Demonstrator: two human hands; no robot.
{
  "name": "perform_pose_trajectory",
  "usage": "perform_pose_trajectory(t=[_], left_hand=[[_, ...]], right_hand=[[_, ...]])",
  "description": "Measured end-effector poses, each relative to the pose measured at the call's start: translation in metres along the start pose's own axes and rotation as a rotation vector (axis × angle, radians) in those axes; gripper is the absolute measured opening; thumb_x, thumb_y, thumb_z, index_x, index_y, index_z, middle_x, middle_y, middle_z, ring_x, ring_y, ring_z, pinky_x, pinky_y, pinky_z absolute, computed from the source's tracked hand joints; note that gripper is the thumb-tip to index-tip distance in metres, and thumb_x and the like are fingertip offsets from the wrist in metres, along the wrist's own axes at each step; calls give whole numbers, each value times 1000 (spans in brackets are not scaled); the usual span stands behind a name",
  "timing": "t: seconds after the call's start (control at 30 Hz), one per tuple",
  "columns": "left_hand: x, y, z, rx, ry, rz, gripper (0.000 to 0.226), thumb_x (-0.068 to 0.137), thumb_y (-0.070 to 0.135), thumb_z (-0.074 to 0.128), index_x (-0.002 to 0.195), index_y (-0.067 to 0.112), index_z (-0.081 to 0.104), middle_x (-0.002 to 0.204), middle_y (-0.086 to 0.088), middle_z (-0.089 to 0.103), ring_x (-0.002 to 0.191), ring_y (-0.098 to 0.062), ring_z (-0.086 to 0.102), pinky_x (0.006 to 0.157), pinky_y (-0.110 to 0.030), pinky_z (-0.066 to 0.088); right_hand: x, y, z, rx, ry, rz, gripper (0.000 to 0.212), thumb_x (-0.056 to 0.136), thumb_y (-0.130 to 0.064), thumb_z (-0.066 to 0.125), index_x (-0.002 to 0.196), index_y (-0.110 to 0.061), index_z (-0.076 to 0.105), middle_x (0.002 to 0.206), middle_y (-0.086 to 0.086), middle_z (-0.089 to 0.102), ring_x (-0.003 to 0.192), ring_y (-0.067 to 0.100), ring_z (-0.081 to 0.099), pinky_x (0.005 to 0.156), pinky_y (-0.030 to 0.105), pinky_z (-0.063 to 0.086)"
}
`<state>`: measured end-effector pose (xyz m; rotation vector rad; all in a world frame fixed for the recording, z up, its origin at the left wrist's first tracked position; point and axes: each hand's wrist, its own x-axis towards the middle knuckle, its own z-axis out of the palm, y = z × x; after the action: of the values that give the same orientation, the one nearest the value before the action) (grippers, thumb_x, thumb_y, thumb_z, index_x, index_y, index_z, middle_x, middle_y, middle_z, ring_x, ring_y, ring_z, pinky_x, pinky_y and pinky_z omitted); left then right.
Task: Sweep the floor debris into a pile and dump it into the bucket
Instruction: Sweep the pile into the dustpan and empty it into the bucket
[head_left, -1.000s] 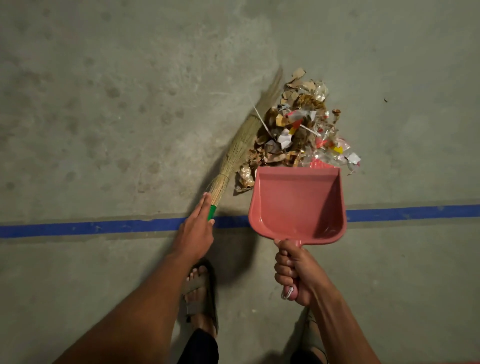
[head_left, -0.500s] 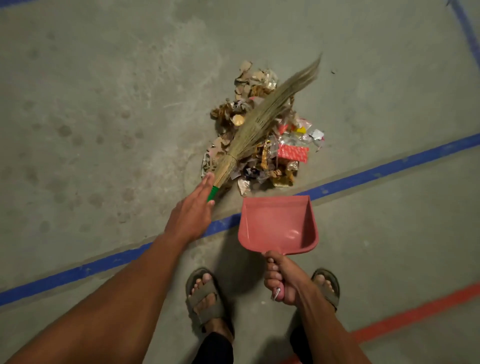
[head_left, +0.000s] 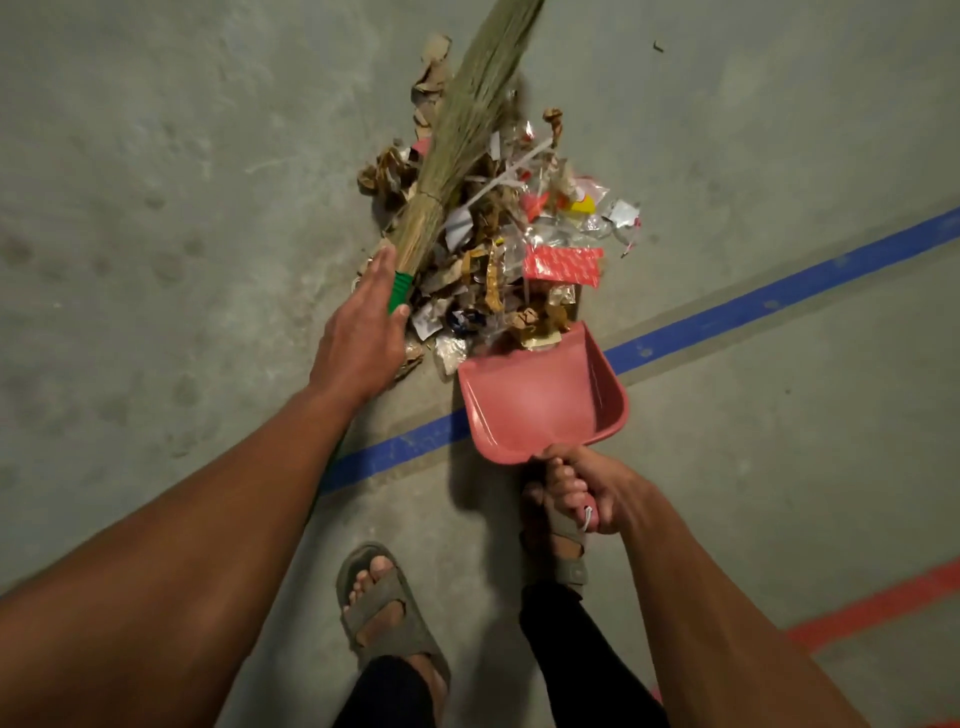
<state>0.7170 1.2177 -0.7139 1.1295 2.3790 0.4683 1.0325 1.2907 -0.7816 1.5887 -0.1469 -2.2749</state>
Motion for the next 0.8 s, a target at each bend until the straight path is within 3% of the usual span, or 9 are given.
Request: perform_pose_trajectory(t=[0.27, 0.4, 0.63, 0.7, 0.8], left_hand=[[49, 12, 60, -21, 8, -47, 73, 108, 26, 50, 166, 31, 7, 170, 1, 25, 147, -26, 39, 117, -50, 38], [52, 18, 77, 8, -152, -86, 77, 108, 27, 50, 165, 36, 0, 172, 4, 17, 150, -28, 35, 118, -53, 34], [-6, 41, 90, 4, -386, 25, 76, 109, 28, 48, 164, 40, -3, 171, 20, 1, 149, -23, 37, 120, -53, 35], [-16, 50, 82, -22, -369, 52, 76, 109, 27, 48, 165, 39, -2, 171, 19, 3, 150, -20, 35, 121, -51, 34], [-18, 55, 65, -41, -288, 50, 76, 108, 26, 49, 165, 39, -2, 171, 18, 6, 137, -22, 53, 109, -44, 47]], right_hand=[[18, -96, -1, -176, 20, -91, 33, 92, -14, 66, 65, -20, 48, 56, -9, 32, 37, 4, 24, 31, 17, 20], [12, -127, 25, -210, 10, -141, 36, 99, -17, 60, 67, -22, 45, 55, -9, 30, 37, 4, 22, 33, 17, 15], [-11, -124, 43, -232, 25, -142, 37, 102, -16, 54, 66, -22, 44, 55, -9, 32, 37, 4, 23, 34, 17, 16], [-18, -116, 44, -221, 37, -138, 37, 102, -16, 56, 66, -21, 46, 56, -8, 33, 38, 4, 25, 34, 17, 19], [-26, -108, 40, -220, 53, -142, 35, 100, -15, 59, 67, -21, 50, 60, -7, 35, 42, 5, 26, 38, 18, 20]])
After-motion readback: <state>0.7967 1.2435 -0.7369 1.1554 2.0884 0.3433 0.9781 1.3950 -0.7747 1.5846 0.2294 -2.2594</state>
